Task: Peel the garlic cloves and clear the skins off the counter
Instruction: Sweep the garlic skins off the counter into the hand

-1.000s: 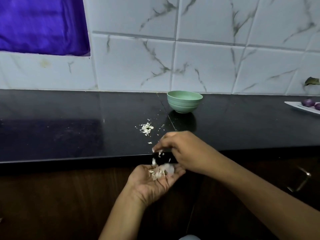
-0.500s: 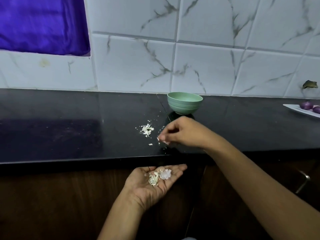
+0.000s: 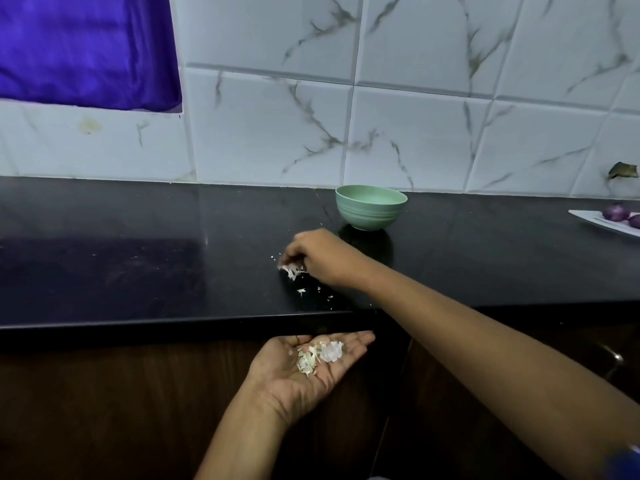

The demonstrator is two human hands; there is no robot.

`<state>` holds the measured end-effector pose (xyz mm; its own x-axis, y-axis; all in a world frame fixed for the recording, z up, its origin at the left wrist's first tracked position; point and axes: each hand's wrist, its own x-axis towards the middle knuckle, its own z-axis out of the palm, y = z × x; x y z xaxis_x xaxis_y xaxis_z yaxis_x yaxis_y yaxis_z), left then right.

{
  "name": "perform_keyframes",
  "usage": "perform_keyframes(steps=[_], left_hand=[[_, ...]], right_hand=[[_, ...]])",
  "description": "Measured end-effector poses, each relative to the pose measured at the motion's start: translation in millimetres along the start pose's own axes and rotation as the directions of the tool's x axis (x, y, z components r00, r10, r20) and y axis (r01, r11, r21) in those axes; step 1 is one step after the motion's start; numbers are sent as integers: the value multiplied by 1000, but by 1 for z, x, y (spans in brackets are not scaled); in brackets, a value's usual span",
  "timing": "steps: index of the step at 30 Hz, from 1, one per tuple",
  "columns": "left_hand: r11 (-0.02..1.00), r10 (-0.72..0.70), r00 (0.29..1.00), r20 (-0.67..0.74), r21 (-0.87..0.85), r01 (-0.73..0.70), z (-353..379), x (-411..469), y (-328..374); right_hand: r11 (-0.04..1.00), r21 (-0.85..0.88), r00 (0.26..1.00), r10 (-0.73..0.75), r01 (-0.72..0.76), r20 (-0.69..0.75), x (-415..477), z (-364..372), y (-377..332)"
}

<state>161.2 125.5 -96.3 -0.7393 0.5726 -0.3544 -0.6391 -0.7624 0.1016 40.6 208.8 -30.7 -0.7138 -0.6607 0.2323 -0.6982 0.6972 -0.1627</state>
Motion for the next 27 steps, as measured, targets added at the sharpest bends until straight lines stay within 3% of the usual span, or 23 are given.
perform_keyframes(steps=[5, 9, 15, 21, 24, 27], left_hand=[[1000, 17, 1000, 16, -18, -17, 2, -1, -1], [999, 46, 997, 67, 16, -48, 3, -4, -3], [998, 48, 998, -47, 34, -46, -1, -6, 3], [998, 33, 999, -36, 45, -31, -2, -7, 3], [999, 34, 999, -34, 24, -34, -3, -6, 4], [999, 36, 999, -9, 29, -35, -2, -7, 4]], right_hand=[[990, 92, 994, -108, 109, -18, -63, -5, -26], [988, 61, 990, -143, 142, 15, -92, -17, -40], [957, 287, 994, -9, 41, -113, -66, -31, -24], [973, 61, 974, 226, -225, -18, 32, -16, 26], [979, -53, 981, 196, -196, 0, 43, 2, 17], [994, -94, 999, 48, -48, -6, 10, 7, -18]])
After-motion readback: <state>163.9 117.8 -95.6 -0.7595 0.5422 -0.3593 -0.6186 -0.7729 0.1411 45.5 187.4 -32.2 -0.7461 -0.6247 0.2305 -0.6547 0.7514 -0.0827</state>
